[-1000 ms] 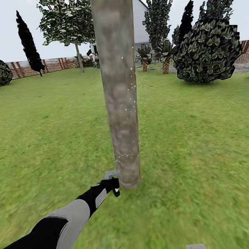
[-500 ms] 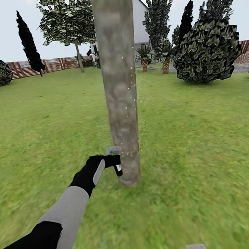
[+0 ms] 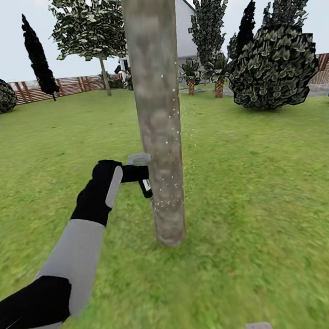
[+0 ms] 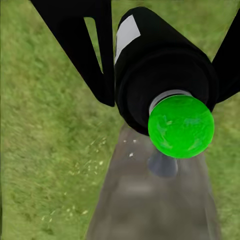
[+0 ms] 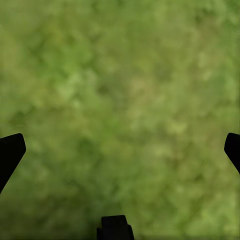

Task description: In the garden, pick up the pesticide atomizer on the floor and spray pesticide onto both trees until each tree trunk is fully covered.

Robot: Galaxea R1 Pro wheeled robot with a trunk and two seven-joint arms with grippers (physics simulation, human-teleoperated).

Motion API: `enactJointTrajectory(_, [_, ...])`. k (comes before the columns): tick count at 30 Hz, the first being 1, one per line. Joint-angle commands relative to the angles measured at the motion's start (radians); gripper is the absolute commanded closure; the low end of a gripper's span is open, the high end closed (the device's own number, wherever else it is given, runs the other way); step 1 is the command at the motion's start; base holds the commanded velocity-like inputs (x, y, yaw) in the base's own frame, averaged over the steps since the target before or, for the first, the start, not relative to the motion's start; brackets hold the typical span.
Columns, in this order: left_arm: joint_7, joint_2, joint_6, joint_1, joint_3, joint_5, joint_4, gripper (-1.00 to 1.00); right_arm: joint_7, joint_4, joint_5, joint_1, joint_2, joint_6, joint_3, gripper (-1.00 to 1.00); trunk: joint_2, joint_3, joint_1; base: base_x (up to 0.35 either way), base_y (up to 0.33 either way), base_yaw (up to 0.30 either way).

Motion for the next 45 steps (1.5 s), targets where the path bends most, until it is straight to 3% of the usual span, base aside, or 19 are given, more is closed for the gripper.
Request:
enactJointTrajectory(1, [-0.001,0.003,0.005,-0.04,0.001,0.002,0.006,1.0,-0.004,0.004,0.002,-0.002,0.0,-0.007,0.001,-1.0,0.0,-0.001,0.0,0.0,0.0,0.0])
enactJointTrajectory(10, [-0.002,0.006,0.008,-0.245,0.005,0.002,0.057,1.0,-0.004,0.004,0.001,-0.002,0.0,-0.007,0.001,-1.0,0.0,-0.001,0.0,0.0,0.0,0.0])
enactJointTrajectory(14, [-0.002,0.006,0.021,-0.379,0.041,0.005,0.171,1.0,-0.004,0.004,0.001,-0.002,0.0,-0.007,0.0,-1.0,0.0,-0.001,0.0,0.0,0.0,0.0])
enactJointTrajectory(21, [-0.002,0.006,0.023,-0.559,0.049,0.01,0.287,1.0,-0.004,0.004,0.001,-0.002,0.0,-0.007,0.0,-1.0,0.0,-0.001,0.0,0.0,0.0,0.0])
enactJointTrajectory(23, [-0.002,0.002,0.024,-0.573,0.049,0.022,0.296,1.0,-0.004,0.004,0.001,-0.002,0.0,-0.007,0.0,-1.0,0.0,-0.001,0.0,0.0,0.0,0.0])
enactJointTrajectory(25, [-0.002,0.0,0.023,-0.578,0.049,0.094,0.313,1.0,-0.004,0.004,0.001,-0.002,0.0,-0.007,0.0,-1.0,0.0,-0.001,0.0,0.0,0.0,0.0])
enactJointTrajectory(26, [-0.002,-0.001,0.022,-0.58,0.049,0.16,0.348,1.0,-0.004,0.004,0.001,-0.002,0.0,-0.007,0.0,-1.0,0.0,-0.001,0.0,0.0,0.0,0.0])
enactJointTrajectory(30, [-0.002,-0.021,0.018,-0.58,0.048,0.192,0.462,1.0,-0.004,0.004,0.001,-0.002,0.0,-0.007,0.0,-1.0,0.0,-0.001,0.0,0.0,0.0,0.0])
enactJointTrajectory(35, [-0.001,-0.024,0.015,-0.58,0.055,0.192,0.509,1.0,-0.004,0.004,0.001,-0.002,0.0,-0.007,0.0,-1.0,0.0,-0.001,0.0,0.0,0.0,0.0])
enactJointTrajectory(39, [0.005,-0.013,0.002,-0.58,0.056,0.187,0.646,1.0,-0.004,0.004,0.001,-0.002,0.0,-0.007,0.0,-1.0,0.0,-0.001,0.0,0.0,0.0,0.0])
enactJointTrajectory(40, [0.005,-0.004,-0.001,-0.58,0.056,0.178,0.669,1.0,-0.004,0.004,0.001,-0.002,0.0,-0.007,0.0,-1.0,0.0,-0.001,0.0,0.0,0.0,0.0])
enactJointTrajectory(41, [0.005,0.01,-0.018,-0.58,0.056,0.146,0.709,1.0,-0.004,0.004,0.001,-0.002,0.0,-0.007,0.0,-1.0,0.0,-0.001,0.0,0.0,0.0,0.0])
enactJointTrajectory(43, [0.004,0.017,-0.04,-0.58,0.056,0.091,0.76,1.0,-0.004,0.004,0.001,-0.002,0.0,-0.007,0.0,-1.0,0.0,-0.001,0.0,0.0,0.0,0.0])
enactJointTrajectory(45, [0.003,0.018,-0.056,-0.58,0.056,0.066,0.798,1.0,-0.004,0.004,0.001,-0.002,0.0,-0.007,0.0,-1.0,0.0,-0.001,0.0,0.0,0.0,0.0])
